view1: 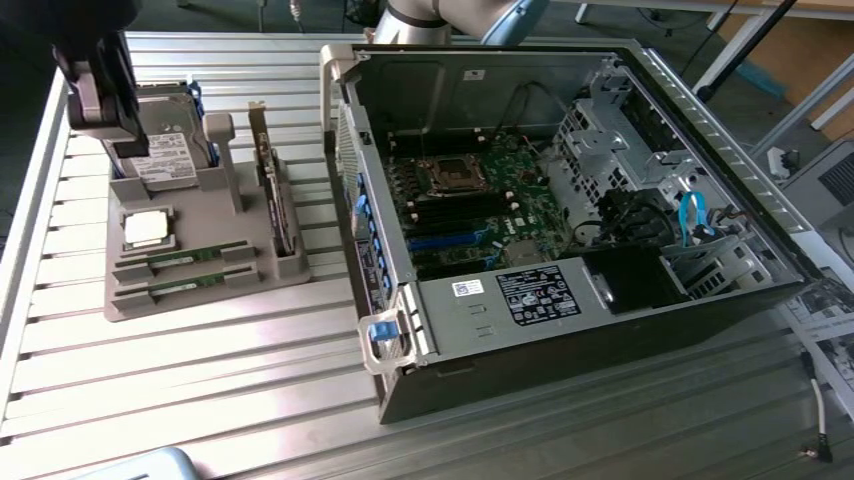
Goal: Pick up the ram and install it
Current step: 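Pick up the ram and move it above insertion slot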
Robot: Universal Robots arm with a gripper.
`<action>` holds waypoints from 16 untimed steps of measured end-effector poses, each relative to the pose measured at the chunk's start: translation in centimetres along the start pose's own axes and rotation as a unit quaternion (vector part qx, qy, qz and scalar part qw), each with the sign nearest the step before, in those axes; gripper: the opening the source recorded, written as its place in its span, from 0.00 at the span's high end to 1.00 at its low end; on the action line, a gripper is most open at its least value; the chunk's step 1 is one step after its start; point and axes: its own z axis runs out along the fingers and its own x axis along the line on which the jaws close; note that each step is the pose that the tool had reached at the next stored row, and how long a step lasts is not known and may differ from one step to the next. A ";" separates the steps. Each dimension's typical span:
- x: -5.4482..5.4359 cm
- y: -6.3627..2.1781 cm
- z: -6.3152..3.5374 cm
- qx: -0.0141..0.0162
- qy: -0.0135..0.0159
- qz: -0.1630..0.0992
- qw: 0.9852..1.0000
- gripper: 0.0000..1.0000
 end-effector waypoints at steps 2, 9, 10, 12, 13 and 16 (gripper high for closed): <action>0.0 -0.01 0.24 0.000 0.000 0.000 1.000 0.90; 0.0 0.01 0.71 0.000 0.000 0.000 1.000 0.90; 0.0 0.02 0.78 0.000 0.000 0.000 1.000 0.90; 0.0 0.05 0.96 0.000 0.000 0.000 1.000 0.90; 0.0 0.06 1.05 0.000 0.000 0.000 1.000 0.90; 0.0 0.06 1.08 0.000 0.000 0.000 1.000 0.90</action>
